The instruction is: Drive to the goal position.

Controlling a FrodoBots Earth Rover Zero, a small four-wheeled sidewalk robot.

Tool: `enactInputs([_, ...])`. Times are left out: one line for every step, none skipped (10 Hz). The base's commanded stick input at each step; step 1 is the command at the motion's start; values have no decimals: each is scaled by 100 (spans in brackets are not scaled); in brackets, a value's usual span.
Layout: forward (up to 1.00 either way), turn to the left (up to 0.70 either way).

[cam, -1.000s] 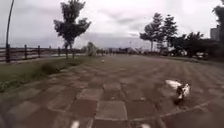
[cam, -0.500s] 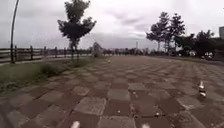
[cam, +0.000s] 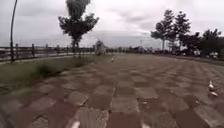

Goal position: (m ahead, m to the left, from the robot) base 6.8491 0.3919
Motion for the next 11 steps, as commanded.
enactInputs([70,-20])
enactInputs([70,-27])
enactInputs([70,-27])
enactInputs([70,0])
enactInputs([70,0])
enactInputs([70,0])
enactInputs([70,0])
enactInputs([70,0])
enactInputs([70,0])
enactInputs([70,0])
enactInputs([70,0])
